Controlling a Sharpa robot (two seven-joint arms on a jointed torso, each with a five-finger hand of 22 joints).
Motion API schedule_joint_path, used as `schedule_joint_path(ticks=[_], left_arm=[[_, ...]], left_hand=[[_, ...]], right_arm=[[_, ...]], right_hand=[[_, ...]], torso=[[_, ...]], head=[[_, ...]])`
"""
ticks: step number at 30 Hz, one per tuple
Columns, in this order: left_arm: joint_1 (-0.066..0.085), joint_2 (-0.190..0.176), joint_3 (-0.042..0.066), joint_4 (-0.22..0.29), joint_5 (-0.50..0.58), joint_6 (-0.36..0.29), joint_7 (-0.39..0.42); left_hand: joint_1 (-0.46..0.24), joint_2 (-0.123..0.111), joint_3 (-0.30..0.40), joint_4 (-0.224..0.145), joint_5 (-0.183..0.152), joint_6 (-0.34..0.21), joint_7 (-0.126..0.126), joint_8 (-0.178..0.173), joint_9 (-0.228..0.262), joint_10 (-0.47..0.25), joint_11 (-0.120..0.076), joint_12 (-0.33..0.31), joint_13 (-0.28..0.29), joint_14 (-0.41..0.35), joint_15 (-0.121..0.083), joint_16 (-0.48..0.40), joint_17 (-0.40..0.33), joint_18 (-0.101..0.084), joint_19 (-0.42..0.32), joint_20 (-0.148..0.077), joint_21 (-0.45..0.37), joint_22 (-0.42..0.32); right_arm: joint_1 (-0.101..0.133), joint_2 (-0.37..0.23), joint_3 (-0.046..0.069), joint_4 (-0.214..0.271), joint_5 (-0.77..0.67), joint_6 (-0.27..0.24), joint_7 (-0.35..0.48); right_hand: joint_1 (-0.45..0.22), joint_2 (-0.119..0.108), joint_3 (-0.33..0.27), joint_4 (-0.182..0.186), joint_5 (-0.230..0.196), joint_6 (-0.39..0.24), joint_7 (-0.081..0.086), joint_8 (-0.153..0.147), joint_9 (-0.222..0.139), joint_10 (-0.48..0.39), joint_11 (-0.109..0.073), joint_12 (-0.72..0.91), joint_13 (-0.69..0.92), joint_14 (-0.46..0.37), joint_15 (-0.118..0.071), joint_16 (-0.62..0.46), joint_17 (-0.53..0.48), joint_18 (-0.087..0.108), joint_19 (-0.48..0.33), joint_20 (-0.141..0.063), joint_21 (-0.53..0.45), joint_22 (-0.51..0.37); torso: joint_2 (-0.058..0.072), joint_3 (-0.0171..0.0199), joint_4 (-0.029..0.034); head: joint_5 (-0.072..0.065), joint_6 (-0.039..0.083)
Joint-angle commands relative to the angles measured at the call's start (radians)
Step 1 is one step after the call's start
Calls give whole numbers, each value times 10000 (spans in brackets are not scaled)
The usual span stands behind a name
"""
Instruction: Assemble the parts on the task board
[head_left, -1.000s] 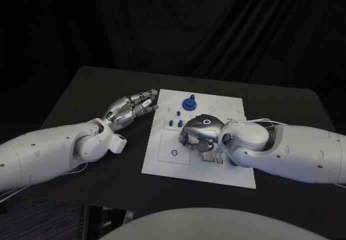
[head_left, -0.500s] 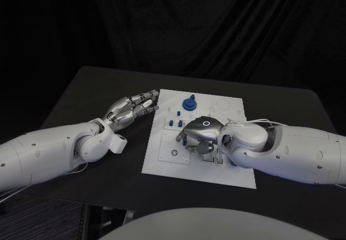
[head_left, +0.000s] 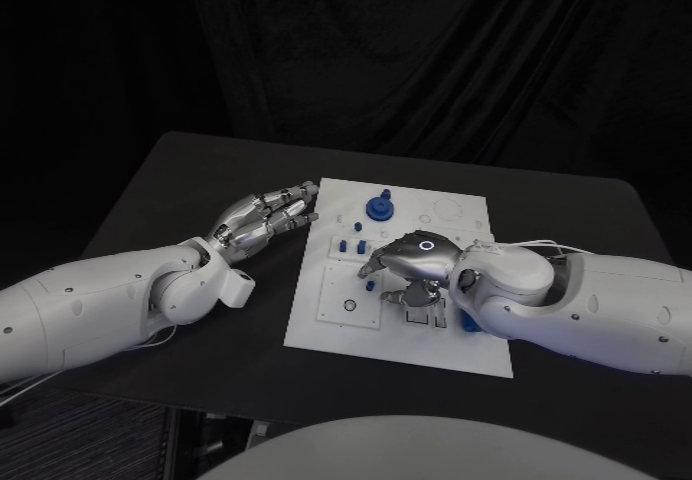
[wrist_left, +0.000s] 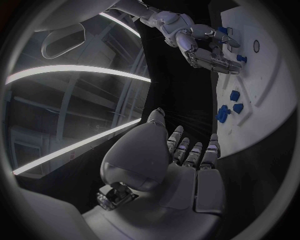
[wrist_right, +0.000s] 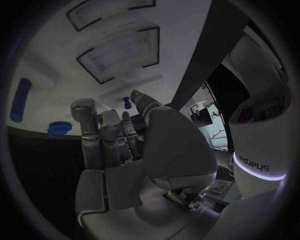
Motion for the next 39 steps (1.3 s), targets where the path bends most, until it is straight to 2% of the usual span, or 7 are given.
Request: schedule_joint_path(ticks=[1,8,16,21,30,34,39], left_arm=[[-15,-17,8,46,43,89,105],[-17,-30,8,53,44,13,121],[-19,-17,8,52,44,-1,145],[-34,5,8,30,44,13,155],[-109,23,8,10,43,-93,212],[-137,14,8,12,43,-137,260],[-171,-3,8,34,43,-186,516]], left_hand=[[107,-2,-4,-48,65,86,-10,40,8,62,-2,52,16,7,88,4,6,28,-21,15,-24,-8],[110,-11,-10,-54,66,68,-24,39,6,72,13,66,19,14,82,7,8,26,-18,13,-24,-5],[110,-16,-19,-58,72,13,-110,25,-4,79,48,71,21,14,80,8,8,25,-20,13,-27,-27],[110,-15,-19,-58,75,16,-113,25,-4,76,48,66,19,7,79,5,6,24,-34,12,-34,-64],[116,0,-29,-81,109,42,-109,35,-2,82,66,73,20,-64,-9,-28,-14,-3,-292,-25,-170,-531],[90,-31,-66,-78,111,45,-135,39,-2,111,80,102,26,-86,-13,-38,-20,5,-398,-60,-219,-714],[19,-83,-149,-68,103,39,-258,42,-6,155,-8,136,28,-136,-132,-63,-36,-10,-822,-250,-382,-1757]], right_arm=[[283,-248,45,187,102,-706,-217],[1128,-1049,53,535,237,-500,-582],[1420,-1718,7,637,264,-319,-764],[1321,-2055,-18,524,592,-323,-704],[826,-2250,-29,122,827,-490,-536],[659,-2190,-30,-36,845,-475,-485],[480,-2094,-31,-195,855,-474,-417]], right_hand=[[92,49,-120,19,-47,128,-5,69,-18,-165,11,64,-53,-37,-10,-15,5,138,-22,5,15,872],[194,59,-535,604,-177,800,172,253,-45,-461,113,-4,-455,153,142,227,163,71,231,134,360,964],[183,90,-744,1109,-392,1018,60,195,-157,180,17,216,-706,339,135,443,338,3,479,135,783,1071],[90,124,-850,1374,-447,1197,-6,171,-217,841,-38,366,-828,432,143,510,367,-27,597,131,932,1108],[-308,185,-1100,1867,-804,1037,-143,-23,-422,1538,-100,133,-1130,623,101,693,535,-78,804,105,1275,1189],[-297,211,-1127,1920,-856,1115,16,4,-457,1765,-140,62,-1199,635,68,688,520,-77,813,77,1267,1187],[-235,236,-1163,1946,-908,1177,224,4,-531,2220,-227,-82,-1288,698,-8,719,547,-98,888,11,1392,1217]], torso=[[1,4,9],[-8,6,-3],[-8,2,-7],[-5,-3,0],[0,8,-3],[-6,6,6],[-4,9,-6]], head=[[-8,-2],[-17,-2],[-38,-2],[-49,-2],[-116,-2],[-139,-2],[-145,-2]])
